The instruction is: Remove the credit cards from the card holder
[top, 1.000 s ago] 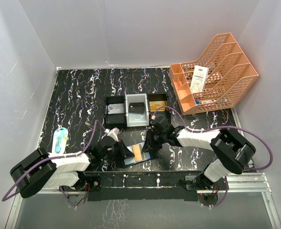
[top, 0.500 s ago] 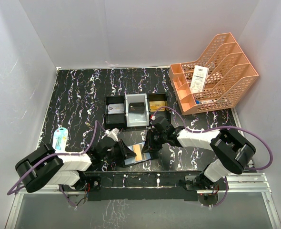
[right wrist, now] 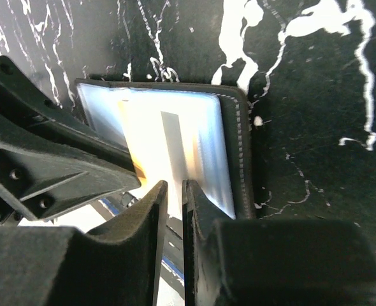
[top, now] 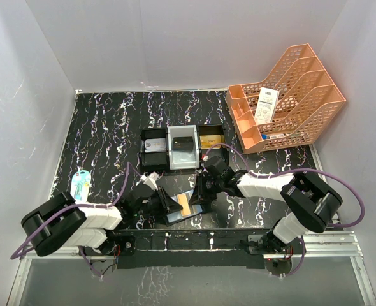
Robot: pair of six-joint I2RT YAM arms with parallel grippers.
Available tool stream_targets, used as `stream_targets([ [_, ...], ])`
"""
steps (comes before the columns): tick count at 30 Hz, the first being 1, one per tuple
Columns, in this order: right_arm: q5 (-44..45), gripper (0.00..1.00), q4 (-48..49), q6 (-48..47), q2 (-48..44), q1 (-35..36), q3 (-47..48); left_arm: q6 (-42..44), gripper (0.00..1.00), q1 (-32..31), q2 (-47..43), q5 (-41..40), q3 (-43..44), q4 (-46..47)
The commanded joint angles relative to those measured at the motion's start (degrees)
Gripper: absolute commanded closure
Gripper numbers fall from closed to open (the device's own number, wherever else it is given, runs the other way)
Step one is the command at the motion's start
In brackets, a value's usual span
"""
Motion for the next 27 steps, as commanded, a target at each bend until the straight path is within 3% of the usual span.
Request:
stream_targets([
  [1,-2.1,0.86,3.6,1.0,0.1,1.0,-0.9,0.8,0.85,-0.2,2.2,3.9,2.4,8.3],
  [3,-2.0,0.86,3.6,0.9,0.1,1.0,-1.0,0.9,0.86,-0.2,3.6,4.5,2.7,9.5],
  [6,-1.9,0.86,3.4,0.9,0.0,1.0,-1.0,1.4,1.00,-0.3,4.6,4.4,3.4,8.5],
  [13,1.6,0.84,-0.2,-0.6,-1.2,1.0,-0.1,1.7,1.00,-0.3,1.8,2.2,2.3,5.6],
  [20,4.4,0.75,-4.7,-3.1,-3.5,1.0,3.3,3.5,1.00,-0.3,-3.0,0.7,2.3,-0.6],
  [27,4.8,0.75,-5.2,-3.9,-1.8,1.0,3.9,4.5,1.00,-0.2,-4.0,0.9,3.1,-3.8],
])
